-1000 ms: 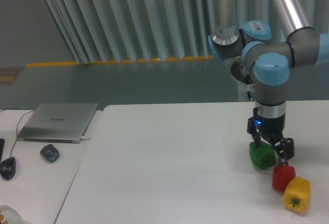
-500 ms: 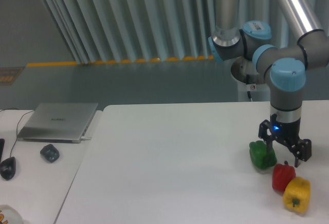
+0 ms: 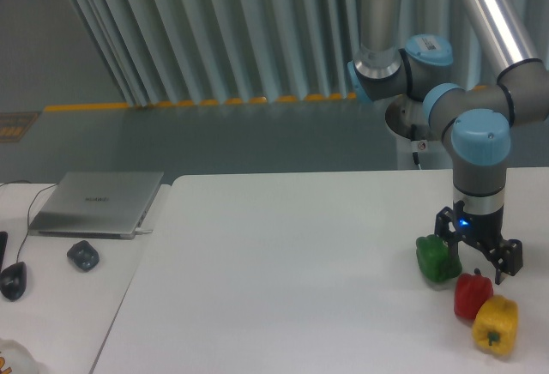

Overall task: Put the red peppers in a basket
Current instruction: 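Shift the gripper over the red pepper and descend around it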

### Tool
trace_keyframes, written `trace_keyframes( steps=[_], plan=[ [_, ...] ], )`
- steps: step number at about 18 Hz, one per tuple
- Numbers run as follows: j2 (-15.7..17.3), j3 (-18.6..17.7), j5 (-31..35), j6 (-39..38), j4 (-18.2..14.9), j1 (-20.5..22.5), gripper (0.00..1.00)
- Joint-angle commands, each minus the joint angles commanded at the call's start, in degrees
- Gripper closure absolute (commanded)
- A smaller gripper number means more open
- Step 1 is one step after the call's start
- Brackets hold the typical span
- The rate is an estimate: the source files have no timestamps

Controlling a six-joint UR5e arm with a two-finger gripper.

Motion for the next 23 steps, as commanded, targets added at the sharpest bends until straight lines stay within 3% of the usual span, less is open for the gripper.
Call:
trace_keyframes(
  steps=[10,23],
  plan=[
    [-2.29,0.09,0.00,-3.43,-0.09,-0.18,0.00],
    [-2.64,-0.44,0.09,-4.04,-0.09,-0.62,0.00]
  ],
)
